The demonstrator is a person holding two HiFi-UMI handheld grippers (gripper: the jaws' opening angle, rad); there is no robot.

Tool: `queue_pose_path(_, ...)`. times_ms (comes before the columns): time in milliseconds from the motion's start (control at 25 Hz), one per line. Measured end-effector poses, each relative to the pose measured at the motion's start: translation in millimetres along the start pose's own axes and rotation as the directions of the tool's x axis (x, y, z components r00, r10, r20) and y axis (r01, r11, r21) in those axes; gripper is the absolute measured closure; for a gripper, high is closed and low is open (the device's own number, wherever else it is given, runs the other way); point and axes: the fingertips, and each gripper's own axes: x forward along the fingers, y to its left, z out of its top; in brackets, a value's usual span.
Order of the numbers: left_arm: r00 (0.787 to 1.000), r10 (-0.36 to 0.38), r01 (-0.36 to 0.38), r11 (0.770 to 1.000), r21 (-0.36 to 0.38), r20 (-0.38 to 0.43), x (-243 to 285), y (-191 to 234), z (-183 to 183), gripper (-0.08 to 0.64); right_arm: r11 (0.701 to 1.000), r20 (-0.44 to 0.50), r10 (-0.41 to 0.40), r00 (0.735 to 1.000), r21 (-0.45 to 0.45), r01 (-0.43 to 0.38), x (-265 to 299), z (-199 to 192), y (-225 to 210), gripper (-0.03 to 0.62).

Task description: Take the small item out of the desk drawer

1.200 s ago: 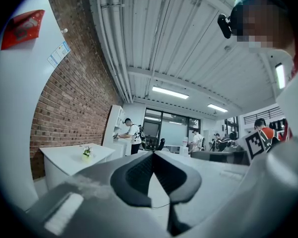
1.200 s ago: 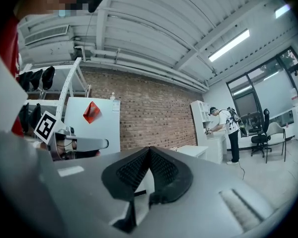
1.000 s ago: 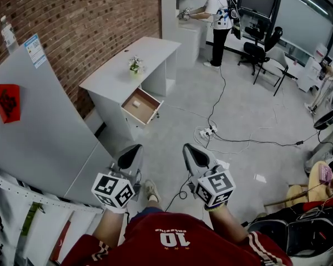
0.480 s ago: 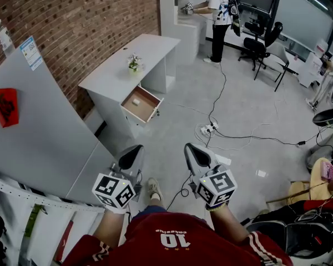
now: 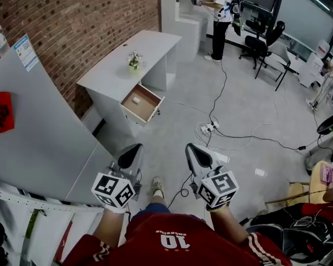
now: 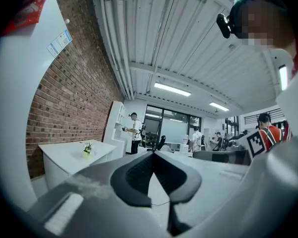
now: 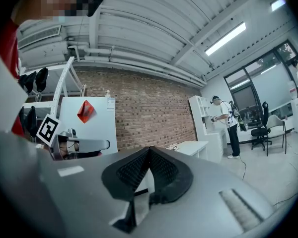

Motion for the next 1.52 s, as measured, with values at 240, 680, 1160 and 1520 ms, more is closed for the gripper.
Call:
queue_pose_path(240,1.0,0.019,-0.019,1.0,-0.016,-0.006,24,41,0,0.558,1.0,-0.018,-0.005,1.0,-0.016,0.005,39,-1,-16,0.589)
queue_pose_path(680,1.0,0.015,-0.014,0.999,-0.038,0.005,104,114,21,0.558,0.998,-0.03,0.005,1.0,-0.055,-0.006,135,22,-65,0.589)
queue_pose_path(1160,0.999,-0.021,0.022,0.998,-0.056,0.026,176,187,63,0.558,0.996,-0.028,-0.018,0.999,-0.092,0.015,230,62,-99,0.589)
queue_pose_path(1520,0.999,-0.029,0.031,0.996,-0.083,0.026,208,243,63,0.558,0.993,-0.037,-0.066,0.997,-0.097,0.062,281,57,-119,0.589)
